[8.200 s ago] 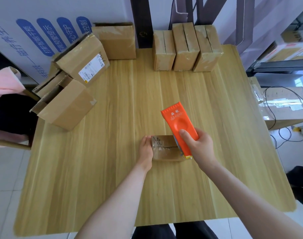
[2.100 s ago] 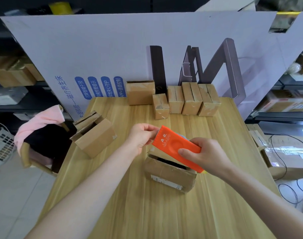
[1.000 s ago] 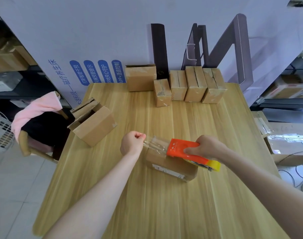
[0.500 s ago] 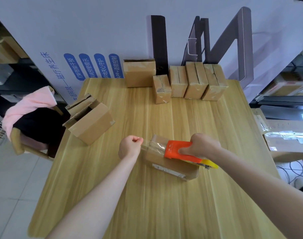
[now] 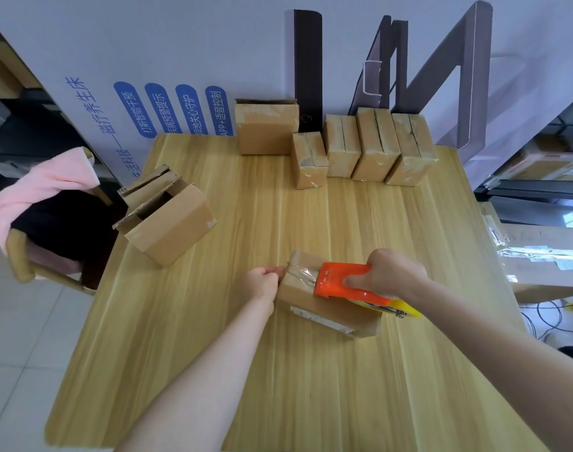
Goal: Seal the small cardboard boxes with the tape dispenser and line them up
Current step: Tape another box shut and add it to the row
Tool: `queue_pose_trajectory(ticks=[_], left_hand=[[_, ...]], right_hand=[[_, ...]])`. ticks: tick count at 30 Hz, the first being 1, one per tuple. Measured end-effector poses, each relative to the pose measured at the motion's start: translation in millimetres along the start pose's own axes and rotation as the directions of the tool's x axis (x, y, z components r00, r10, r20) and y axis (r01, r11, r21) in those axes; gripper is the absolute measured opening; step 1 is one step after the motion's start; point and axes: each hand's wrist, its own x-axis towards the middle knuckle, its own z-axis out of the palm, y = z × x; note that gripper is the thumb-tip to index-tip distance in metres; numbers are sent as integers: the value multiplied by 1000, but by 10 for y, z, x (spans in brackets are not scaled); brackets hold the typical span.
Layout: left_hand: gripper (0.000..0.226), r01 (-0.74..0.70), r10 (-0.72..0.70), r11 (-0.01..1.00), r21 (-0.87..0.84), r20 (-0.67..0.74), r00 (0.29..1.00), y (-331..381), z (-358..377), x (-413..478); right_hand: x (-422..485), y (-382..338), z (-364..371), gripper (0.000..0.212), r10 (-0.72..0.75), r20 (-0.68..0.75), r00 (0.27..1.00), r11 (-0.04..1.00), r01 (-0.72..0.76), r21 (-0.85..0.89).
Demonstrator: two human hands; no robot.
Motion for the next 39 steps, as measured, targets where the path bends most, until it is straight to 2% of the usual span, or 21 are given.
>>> queue_pose_trajectory(ticks=[4, 7, 9, 11, 13, 15, 17, 19, 20, 22, 24, 26, 28, 32, 36, 39], left_hand=[[16, -34, 33, 999, 25, 27, 999, -70, 42, 56], [39, -8, 0, 997, 82, 96, 995, -123, -1, 105], [46, -90, 79, 983, 158, 77, 994, -93, -17, 80], [40, -238, 237, 952, 191, 27, 971, -7, 32, 2], [46, -338, 318, 924, 180, 130, 939, 65, 131, -142], [48, -420, 352, 864, 278, 263, 898, 55, 207, -244], [53, -453, 353, 810, 373, 306, 884, -3, 197, -219], [56, -492, 406, 726, 480, 279, 870, 9, 193, -172], [55, -558, 501, 653, 513, 261, 825, 61, 194, -183], [50, -735, 695, 489, 470, 300, 654, 187, 254, -212], [43, -812, 705, 458, 363, 408, 580, 295, 366, -257], [38, -829, 671, 426, 363, 487, 559, 306, 457, -226], [36, -836, 693, 373, 404, 478, 540, 265, 489, -176], [28, -844, 724, 387, 372, 444, 528, 244, 478, -144], [16, -859, 748, 253, 445, 473, 466, 239, 500, -143], [15, -834, 738, 175, 523, 491, 463, 224, 515, -127]], right_hand=[[3, -15, 23, 55, 8, -10, 1000, 1000, -8, 0], [-19, -23, 23, 55, 13, -15, 1000, 1000, -13, 1], [-30, -23, 28, 53, 17, -21, 1000, 1000, -18, -4], [-35, -23, 29, 53, 21, -25, 999, 1000, -21, -7], [-32, -26, 26, 53, 26, -22, 999, 1000, -26, -4], [-32, -32, 16, 53, 33, -12, 999, 999, -33, 0], [-36, -35, 22, 53, 35, -14, 999, 999, -35, -2], [-52, -33, 37, 53, 33, -24, 999, 999, -34, -8], [-59, -31, 42, 53, 30, -30, 999, 999, -31, -11], [-75, -28, 49, 53, 27, -41, 999, 1000, -27, -14], [-83, -21, 41, 53, 22, -39, 999, 1000, -23, -11], [-74, -8, 39, 53, 19, -30, 999, 1000, -19, -3], [-53, 10, 42, 53, 8, -20, 1000, 1000, -7, 7], [-19, 132, 9, 55, -49, 25, 998, 997, 48, 53], [-33, 338, -11, 57, -125, 60, 990, 979, 113, 170], [-90, 412, 6, 55, -172, 50, 984, 968, 159, 195]])
